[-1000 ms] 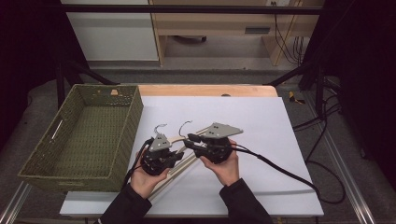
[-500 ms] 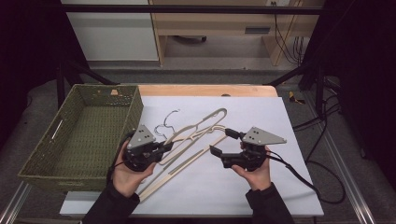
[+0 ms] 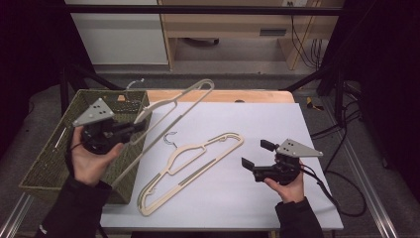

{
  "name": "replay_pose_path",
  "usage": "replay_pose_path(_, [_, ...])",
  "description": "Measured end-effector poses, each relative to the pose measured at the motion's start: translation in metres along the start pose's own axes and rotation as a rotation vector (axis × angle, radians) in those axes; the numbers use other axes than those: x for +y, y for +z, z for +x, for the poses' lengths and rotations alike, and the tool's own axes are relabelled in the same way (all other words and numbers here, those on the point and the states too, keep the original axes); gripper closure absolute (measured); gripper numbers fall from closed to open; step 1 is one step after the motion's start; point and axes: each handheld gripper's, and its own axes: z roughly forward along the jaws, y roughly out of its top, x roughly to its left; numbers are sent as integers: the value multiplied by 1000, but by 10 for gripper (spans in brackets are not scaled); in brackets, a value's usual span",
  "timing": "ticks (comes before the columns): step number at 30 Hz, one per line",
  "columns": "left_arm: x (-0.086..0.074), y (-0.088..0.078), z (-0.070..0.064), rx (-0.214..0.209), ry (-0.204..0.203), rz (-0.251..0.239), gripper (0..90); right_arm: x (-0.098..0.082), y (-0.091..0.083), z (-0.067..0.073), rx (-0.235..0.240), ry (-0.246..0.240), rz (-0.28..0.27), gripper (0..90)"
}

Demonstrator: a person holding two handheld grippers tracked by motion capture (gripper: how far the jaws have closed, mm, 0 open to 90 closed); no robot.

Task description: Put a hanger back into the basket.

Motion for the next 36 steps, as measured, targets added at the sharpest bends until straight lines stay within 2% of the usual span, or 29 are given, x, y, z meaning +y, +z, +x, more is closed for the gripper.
replay_pose_path(1, [2, -3, 6, 9, 0, 1, 856, 0, -1, -1, -2, -2, 0, 84])
replay_pose_path(2, [2, -3, 6, 9, 0, 1, 855, -1, -2, -2, -6, 3, 0, 83])
replay_pose_path(3, [5, -9, 18, 22, -3, 6, 856, -1, -2, -3, -9, 3, 4, 81])
replay_pose_path(5, [6, -15, 31, 35, 5, 7, 856, -1, -3, -4, -27, -8, 7, 78])
replay_pose_path(7, [5, -19, 43, 44, -8, 5, 856, -1, -3, -4, -28, -12, 9, 73])
replay_pose_path(10, [2, -24, 60, 53, -22, 10, 855, -1, -4, -5, -31, -17, 8, 66])
replay_pose_path(14, [-7, -31, 81, 73, -9, 13, 855, -1, -6, -7, -24, -3, 6, 65])
replay_pose_path(16, [-13, -34, 91, 79, -17, 17, 855, -2, -6, -7, -24, 1, 3, 65])
replay_pose_path(17, [-13, -34, 91, 79, -17, 17, 855, -2, -7, -7, -24, 0, 5, 65])
replay_pose_path(18, [-18, -37, 99, 98, -10, 27, 855, -2, -6, -7, -23, 0, 3, 65])
replay_pose_path(21, [-24, -40, 106, 121, 2, 38, 855, -2, -6, -7, -19, 2, 7, 65])
replay_pose_path(22, [-30, -43, 114, 138, 15, 56, 855, -2, -6, -7, -21, 2, 7, 65])
replay_pose_path(29, [-47, -46, 131, 165, 25, 95, 855, -3, -4, -7, -19, 0, 14, 66])
replay_pose_path(30, [-53, -46, 136, 178, 30, 115, 855, -3, -4, -7, -19, -1, 14, 65])
replay_pose_path(35, [-66, -44, 144, 197, 24, 146, 855, -3, -3, -7, -23, 2, 16, 66])
replay_pose_path(36, [-73, -43, 148, 197, 4, 152, 855, -4, -2, -6, -23, 0, 22, 66])
